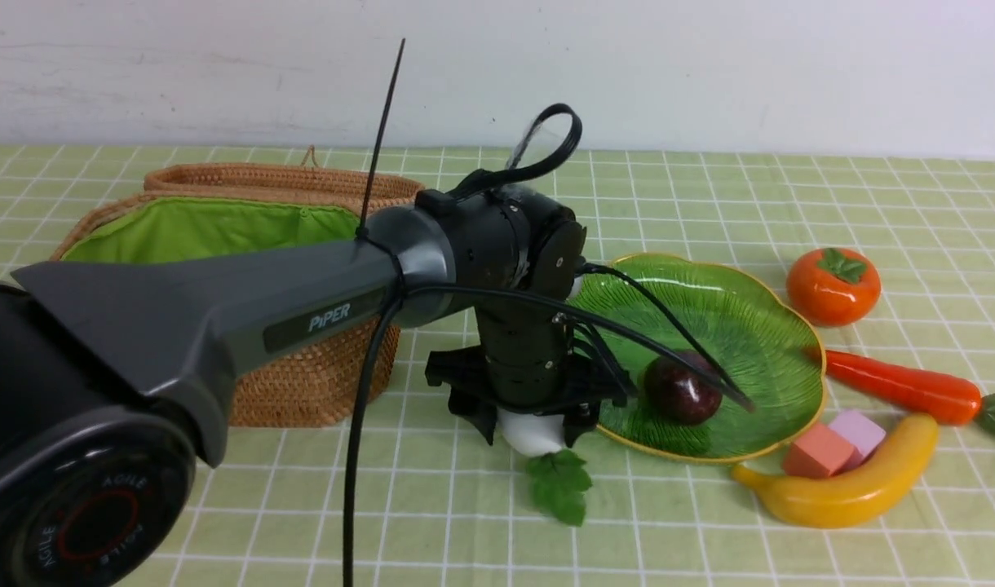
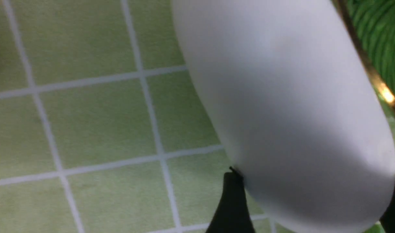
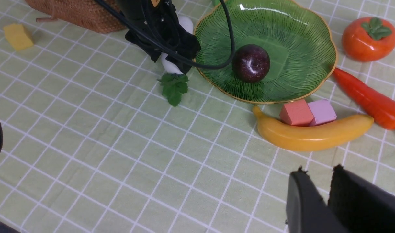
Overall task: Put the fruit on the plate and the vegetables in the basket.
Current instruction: Take a daikon with your left arm and place it on the basket on the left.
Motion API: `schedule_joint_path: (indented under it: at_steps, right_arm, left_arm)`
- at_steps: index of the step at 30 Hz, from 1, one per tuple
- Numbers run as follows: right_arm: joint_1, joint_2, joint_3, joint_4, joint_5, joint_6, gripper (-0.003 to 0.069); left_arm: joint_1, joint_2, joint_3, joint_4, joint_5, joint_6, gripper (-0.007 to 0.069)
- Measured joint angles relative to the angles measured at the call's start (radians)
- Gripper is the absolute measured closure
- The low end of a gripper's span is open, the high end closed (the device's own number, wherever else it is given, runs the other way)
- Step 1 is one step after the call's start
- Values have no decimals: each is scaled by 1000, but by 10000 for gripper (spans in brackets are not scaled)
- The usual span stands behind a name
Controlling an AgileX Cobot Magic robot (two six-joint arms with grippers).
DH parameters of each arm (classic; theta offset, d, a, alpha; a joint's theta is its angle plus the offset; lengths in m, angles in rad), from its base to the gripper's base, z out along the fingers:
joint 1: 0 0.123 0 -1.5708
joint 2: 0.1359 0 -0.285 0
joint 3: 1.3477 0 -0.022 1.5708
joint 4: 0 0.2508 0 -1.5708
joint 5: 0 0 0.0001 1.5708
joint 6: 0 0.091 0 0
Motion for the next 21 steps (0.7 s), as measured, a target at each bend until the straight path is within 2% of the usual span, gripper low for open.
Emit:
schedule_joint_path:
  at_steps: [6,13,15,19,21]
  right_arm:
    - [0,0,0,0,1,0,527]
    - [0,0,0,0,2,0,529]
    - [0,0,0,0,4,0,529]
    - [0,0,0,0,8,0,529]
    - [0,0,0,0,8,0,529]
  left_arm:
    - [0,3,0,55,76,-3,218]
    - [0,3,-2,64,111,72,231]
    - [0,3,-2,67,116,85,228]
    - [0,5,-2,63,141,115,160]
    - [0,5,-2,62,153,117,81]
